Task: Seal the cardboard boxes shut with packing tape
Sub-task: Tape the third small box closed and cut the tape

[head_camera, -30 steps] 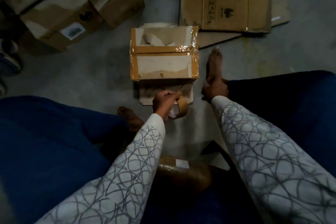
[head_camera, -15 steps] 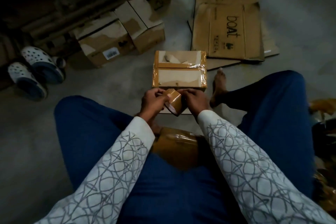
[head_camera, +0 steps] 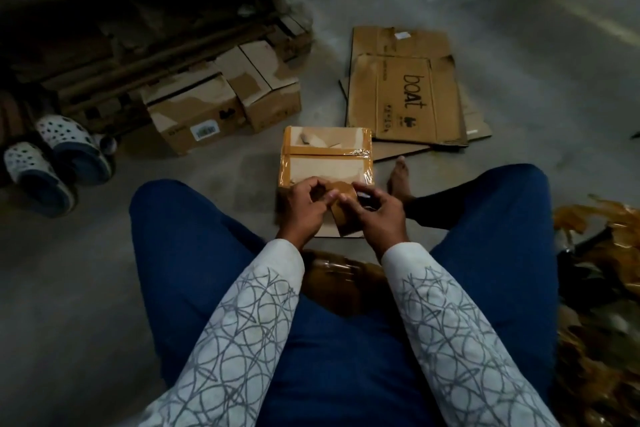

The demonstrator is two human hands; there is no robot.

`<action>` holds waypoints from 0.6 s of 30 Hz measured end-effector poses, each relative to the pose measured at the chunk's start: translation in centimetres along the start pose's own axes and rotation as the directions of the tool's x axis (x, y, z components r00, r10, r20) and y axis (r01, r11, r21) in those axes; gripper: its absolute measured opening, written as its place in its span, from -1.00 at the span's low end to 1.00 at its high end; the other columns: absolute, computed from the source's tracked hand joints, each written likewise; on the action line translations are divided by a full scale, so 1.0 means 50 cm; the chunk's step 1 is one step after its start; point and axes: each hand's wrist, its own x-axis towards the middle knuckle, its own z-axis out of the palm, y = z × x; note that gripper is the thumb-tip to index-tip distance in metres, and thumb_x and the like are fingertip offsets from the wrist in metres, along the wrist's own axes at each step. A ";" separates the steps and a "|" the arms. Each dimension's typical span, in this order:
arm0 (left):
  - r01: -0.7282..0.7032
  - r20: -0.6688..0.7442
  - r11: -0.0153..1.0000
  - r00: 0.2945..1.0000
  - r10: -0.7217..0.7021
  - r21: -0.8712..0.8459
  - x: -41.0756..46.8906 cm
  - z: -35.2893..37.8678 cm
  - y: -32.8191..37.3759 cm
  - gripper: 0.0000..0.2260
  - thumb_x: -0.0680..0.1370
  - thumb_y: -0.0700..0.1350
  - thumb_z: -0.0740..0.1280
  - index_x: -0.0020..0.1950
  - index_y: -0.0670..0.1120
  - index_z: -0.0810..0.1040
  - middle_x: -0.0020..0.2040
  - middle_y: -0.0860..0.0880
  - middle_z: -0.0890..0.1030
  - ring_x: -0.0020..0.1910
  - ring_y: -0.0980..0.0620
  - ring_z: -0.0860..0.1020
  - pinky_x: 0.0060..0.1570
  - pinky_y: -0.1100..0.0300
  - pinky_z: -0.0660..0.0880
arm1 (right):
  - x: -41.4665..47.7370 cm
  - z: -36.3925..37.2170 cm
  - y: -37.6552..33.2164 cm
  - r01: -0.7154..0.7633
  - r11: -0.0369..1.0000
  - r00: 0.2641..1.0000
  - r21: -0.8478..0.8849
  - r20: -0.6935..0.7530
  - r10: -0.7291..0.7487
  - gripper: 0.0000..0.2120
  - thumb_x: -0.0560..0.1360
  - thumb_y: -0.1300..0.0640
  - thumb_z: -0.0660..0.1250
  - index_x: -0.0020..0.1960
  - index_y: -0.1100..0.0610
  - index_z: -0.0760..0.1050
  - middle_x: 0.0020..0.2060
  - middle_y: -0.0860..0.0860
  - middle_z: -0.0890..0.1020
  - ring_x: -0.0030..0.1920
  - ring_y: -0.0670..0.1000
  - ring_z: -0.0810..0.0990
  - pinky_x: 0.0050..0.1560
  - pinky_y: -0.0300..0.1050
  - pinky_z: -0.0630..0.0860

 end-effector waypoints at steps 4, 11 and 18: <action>-0.008 -0.095 0.999 0.996 0.005 -0.037 0.010 0.002 -0.003 -0.87 0.54 -0.23 0.44 0.07 -0.09 0.62 0.03 0.03 0.63 0.04 0.14 0.57 0.09 0.15 0.57 | 0.002 0.011 -0.009 -0.033 0.999 0.998 0.024 -0.054 0.034 -0.55 0.38 -0.02 0.59 0.24 -0.02 0.62 0.09 -0.04 0.68 0.08 -0.11 0.66 0.03 -0.19 0.65; -0.044 -0.116 0.990 0.993 0.028 -0.137 0.012 -0.009 -0.018 -0.84 0.52 -0.26 0.45 -0.01 0.00 0.62 0.02 0.06 0.66 0.09 0.10 0.63 0.09 0.11 0.62 | 0.009 0.026 0.004 -0.068 0.997 0.996 0.039 -0.053 0.070 -0.46 0.29 -0.15 0.62 0.22 -0.04 0.63 0.14 0.00 0.69 0.11 -0.08 0.66 0.10 -0.05 0.65; -0.092 -0.008 0.990 0.996 0.092 -0.108 0.031 -0.032 -0.009 -0.86 0.52 -0.25 0.45 0.00 -0.03 0.61 0.05 0.08 0.64 0.10 0.17 0.59 0.08 0.19 0.58 | 0.009 -0.027 -0.029 0.239 0.927 0.946 -0.289 -0.148 -0.290 -0.77 0.62 0.05 0.33 0.25 0.02 0.60 0.11 -0.13 0.60 0.08 -0.09 0.63 0.07 -0.23 0.62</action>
